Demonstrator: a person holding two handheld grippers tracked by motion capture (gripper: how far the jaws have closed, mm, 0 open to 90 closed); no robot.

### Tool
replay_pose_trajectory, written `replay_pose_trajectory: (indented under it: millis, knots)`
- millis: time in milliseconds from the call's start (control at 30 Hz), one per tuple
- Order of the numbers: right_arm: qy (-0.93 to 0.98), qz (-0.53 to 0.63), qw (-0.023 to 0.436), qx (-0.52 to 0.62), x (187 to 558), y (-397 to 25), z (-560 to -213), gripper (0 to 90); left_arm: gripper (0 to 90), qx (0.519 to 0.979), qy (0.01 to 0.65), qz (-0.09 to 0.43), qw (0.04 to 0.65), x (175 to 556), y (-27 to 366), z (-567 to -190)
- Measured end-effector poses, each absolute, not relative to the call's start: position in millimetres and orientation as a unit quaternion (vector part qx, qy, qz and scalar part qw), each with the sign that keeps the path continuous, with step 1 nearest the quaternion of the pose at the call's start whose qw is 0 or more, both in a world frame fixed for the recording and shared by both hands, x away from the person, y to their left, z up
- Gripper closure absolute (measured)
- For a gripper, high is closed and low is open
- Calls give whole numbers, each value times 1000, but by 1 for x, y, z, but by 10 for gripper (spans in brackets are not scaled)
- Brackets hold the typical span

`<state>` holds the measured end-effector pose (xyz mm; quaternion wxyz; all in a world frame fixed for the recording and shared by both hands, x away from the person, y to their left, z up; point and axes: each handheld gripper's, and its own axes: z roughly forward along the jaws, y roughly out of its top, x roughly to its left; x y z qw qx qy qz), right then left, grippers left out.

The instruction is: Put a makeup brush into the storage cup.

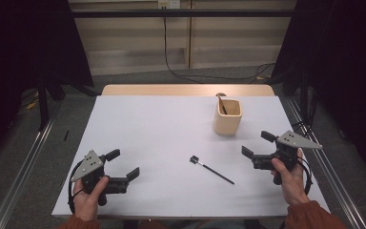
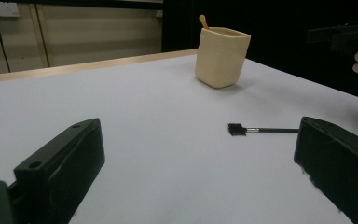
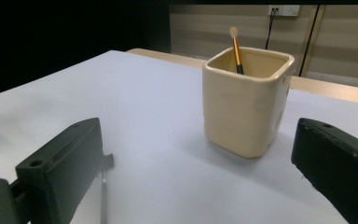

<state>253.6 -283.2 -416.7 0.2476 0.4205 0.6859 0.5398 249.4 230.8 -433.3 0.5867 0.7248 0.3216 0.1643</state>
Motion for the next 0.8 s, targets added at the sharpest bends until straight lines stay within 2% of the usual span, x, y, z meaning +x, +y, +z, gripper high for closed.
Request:
replay_pose_trajectory:
  millis: [467,800]
  knots:
    - [679,540,233,439,214,-293,-425,5,18,721,324,168,589,243,236,-434]
    - [685,537,232,434,209,-292,-429,5,18,726,317,167,586,242,234,-434]
